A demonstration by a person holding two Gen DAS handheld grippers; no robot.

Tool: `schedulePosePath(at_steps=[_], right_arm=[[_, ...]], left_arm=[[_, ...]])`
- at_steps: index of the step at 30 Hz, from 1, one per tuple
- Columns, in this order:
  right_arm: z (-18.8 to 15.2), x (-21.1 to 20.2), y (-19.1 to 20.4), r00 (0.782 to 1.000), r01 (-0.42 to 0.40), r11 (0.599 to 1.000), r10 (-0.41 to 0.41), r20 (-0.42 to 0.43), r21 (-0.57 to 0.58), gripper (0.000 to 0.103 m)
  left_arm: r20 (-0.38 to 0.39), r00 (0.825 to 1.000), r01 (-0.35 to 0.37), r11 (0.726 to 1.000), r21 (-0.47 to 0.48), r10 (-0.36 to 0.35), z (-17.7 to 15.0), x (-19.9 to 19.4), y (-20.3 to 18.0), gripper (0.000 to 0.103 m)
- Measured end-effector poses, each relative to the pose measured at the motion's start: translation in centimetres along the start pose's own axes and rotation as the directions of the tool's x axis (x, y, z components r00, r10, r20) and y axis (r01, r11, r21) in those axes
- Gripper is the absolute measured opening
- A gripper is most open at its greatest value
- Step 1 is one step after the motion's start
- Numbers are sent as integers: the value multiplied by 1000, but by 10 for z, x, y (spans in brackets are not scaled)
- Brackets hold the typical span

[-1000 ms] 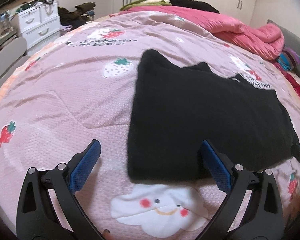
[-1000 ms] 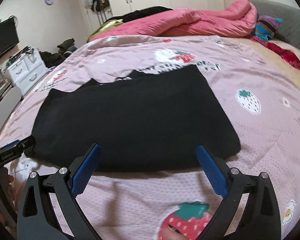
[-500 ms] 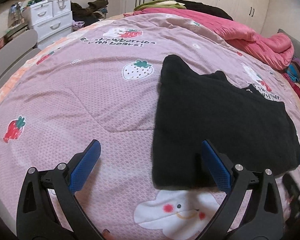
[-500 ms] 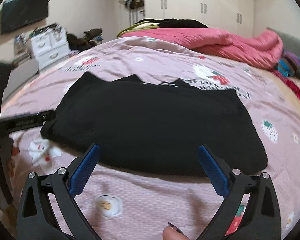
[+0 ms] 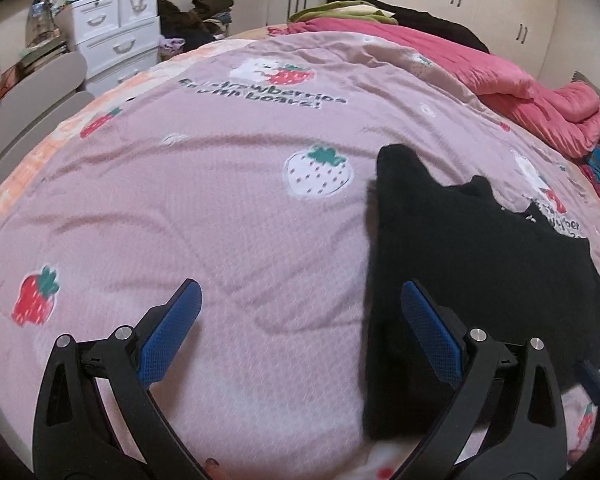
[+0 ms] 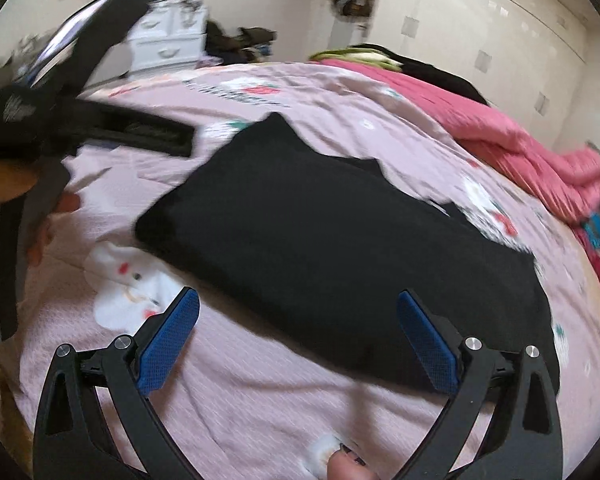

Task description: Fold small clothes

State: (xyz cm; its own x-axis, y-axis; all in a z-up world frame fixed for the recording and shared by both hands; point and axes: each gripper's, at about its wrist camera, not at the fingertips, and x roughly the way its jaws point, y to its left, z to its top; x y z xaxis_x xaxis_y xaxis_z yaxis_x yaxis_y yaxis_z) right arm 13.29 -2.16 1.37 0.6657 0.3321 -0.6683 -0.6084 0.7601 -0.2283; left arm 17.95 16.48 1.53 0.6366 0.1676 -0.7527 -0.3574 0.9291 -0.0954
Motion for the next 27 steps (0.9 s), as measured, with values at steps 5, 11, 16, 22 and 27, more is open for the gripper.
schedulePosePath(at_steps=[5,11,16,22,27], right_arm=[[8,27,24,998,50,992,-55,-38,-119,98],[22,48,27,997,53,989,-60,-45,-137,98],[32,65,33,993,104,975,-113,-32,-196,98],[32,57,31,989,145,965,-135,61,-216,55],[29,32,24,982,134,975,-106,158,-176,24]], left_arm=[[-14,1000,7,1000,9,-7,16,12,-6,94],[-30,999,-23,999,46,24,33,30,-16,94],[-55,998,-23,1000,8,23,44,45,-13,94],[-91,995,28,999,-19,-29,49,60,-17,94],[-104,991,77,996,-45,-81,48,63,-20,94]])
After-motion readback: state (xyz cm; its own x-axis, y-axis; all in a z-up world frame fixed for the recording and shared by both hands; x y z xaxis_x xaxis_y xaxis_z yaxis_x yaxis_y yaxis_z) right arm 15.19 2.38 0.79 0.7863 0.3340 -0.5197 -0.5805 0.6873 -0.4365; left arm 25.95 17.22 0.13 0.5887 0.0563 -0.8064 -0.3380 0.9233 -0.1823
